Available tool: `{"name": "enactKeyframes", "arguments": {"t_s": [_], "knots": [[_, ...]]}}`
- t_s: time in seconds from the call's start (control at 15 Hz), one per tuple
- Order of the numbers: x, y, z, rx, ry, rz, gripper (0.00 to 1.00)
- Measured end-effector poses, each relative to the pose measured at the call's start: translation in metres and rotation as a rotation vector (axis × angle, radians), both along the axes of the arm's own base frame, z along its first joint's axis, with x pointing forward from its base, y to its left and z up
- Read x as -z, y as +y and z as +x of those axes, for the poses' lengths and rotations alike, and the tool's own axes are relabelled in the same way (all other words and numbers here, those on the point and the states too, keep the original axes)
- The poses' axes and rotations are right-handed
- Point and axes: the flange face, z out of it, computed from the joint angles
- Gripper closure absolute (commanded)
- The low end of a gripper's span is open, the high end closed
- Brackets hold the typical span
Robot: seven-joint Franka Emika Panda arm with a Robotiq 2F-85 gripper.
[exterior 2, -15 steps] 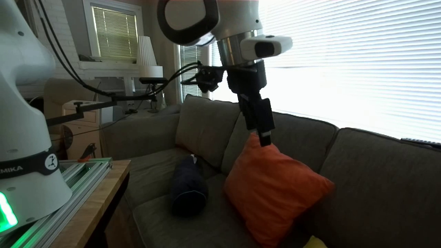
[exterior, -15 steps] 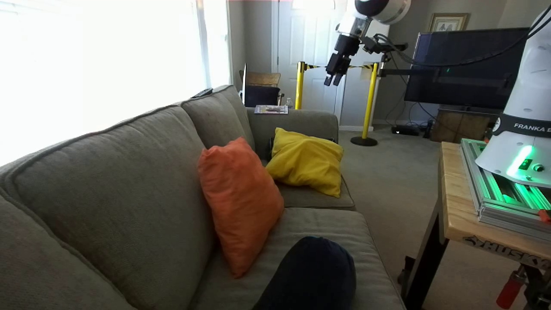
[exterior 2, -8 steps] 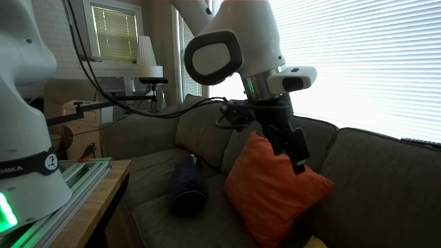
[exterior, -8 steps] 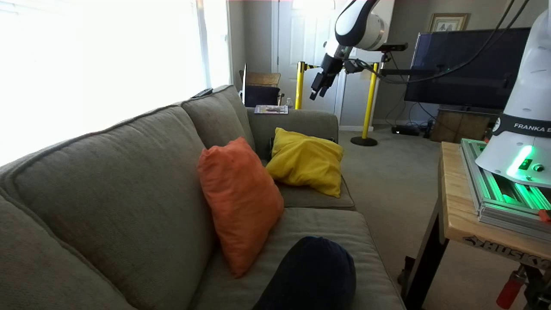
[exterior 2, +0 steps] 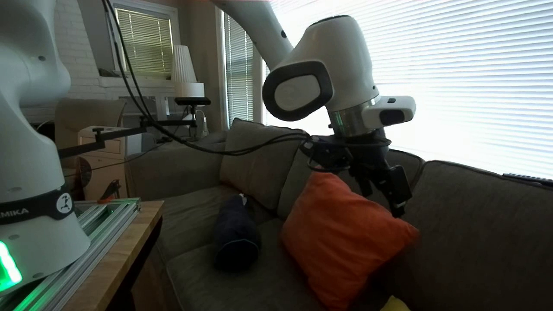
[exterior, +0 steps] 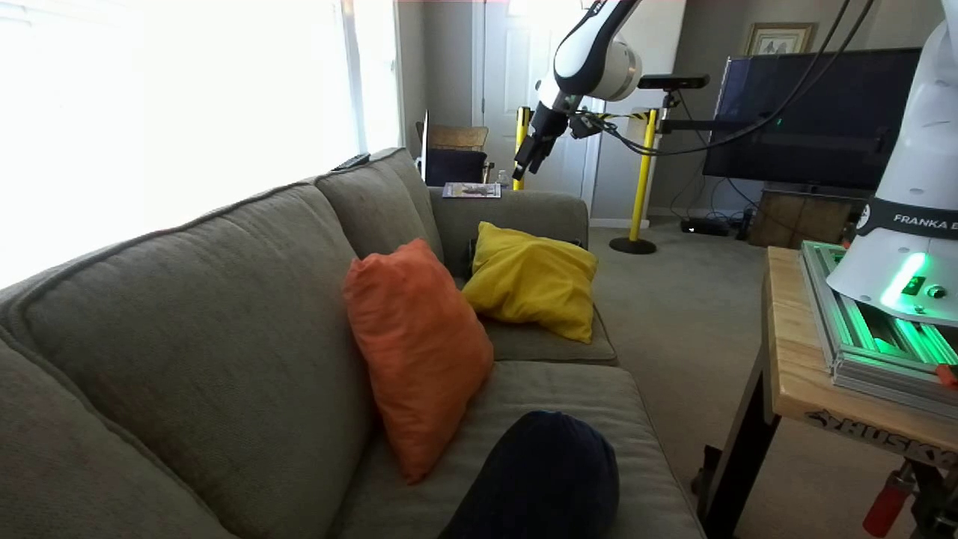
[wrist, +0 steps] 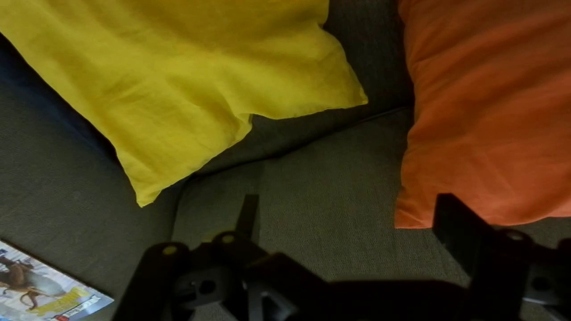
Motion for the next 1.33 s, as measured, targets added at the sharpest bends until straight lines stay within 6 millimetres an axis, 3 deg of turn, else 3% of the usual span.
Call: {"name": "enactKeyframes", "arguments": {"t_s": [0.2, 0.33, 0.87, 1.33], "knots": [[0.001, -0.001, 0.0, 0.002, 0.004, -0.006, 0.0], [0.015, -0.006, 0.0, 0.025, 0.03, -0.014, 0.0], [0.123, -0.052, 0.017, 0.145, 0.188, -0.058, 0.0], [0.182, -0.081, 0.033, 0.234, 0.196, -0.09, 0.0]]}}
